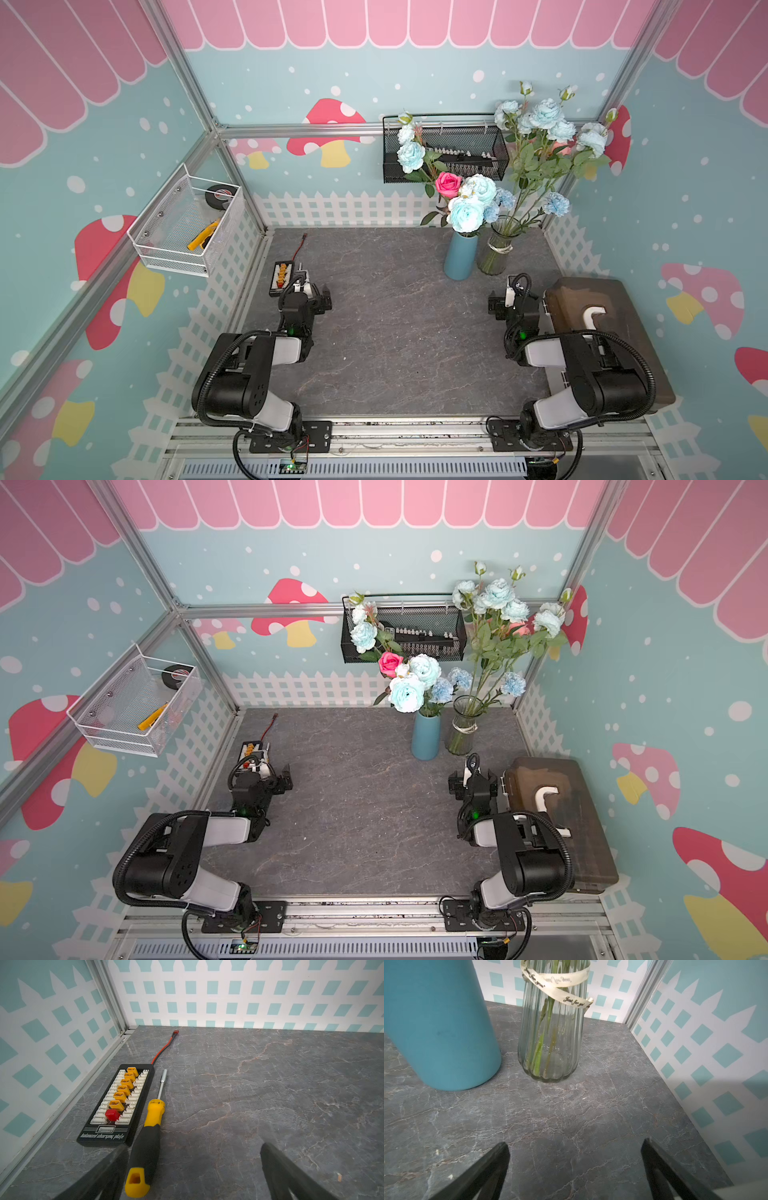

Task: Pick out blue flowers from the vase
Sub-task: Pick up the vase from the center of the board.

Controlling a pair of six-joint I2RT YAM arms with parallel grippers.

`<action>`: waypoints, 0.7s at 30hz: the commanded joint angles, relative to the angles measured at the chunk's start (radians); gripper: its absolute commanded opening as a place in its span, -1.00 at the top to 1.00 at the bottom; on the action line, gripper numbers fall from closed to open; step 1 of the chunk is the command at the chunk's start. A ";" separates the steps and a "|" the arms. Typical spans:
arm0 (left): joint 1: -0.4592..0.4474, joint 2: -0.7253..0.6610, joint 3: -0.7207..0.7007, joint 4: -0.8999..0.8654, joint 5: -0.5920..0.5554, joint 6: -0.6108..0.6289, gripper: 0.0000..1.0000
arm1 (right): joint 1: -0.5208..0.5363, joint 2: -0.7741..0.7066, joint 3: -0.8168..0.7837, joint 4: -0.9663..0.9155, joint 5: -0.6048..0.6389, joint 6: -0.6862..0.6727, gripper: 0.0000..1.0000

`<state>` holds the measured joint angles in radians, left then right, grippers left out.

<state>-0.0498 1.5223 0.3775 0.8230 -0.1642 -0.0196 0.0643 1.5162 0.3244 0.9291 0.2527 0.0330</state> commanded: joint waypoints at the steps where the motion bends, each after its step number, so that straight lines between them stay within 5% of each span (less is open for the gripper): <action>1: -0.004 0.010 0.017 0.048 -0.021 -0.006 -0.98 | -0.007 0.006 0.003 0.048 -0.060 -0.039 -0.97; 15: 0.021 0.007 0.027 0.024 0.023 -0.020 -0.98 | -0.013 -0.003 0.001 0.037 -0.068 -0.034 -0.97; 21: -0.041 -0.054 0.002 0.035 -0.142 0.003 -0.98 | -0.011 -0.132 -0.049 0.032 -0.009 -0.009 -0.97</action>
<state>-0.0605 1.5120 0.3824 0.8257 -0.2100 -0.0261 0.0586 1.4532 0.2867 0.9436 0.2134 0.0204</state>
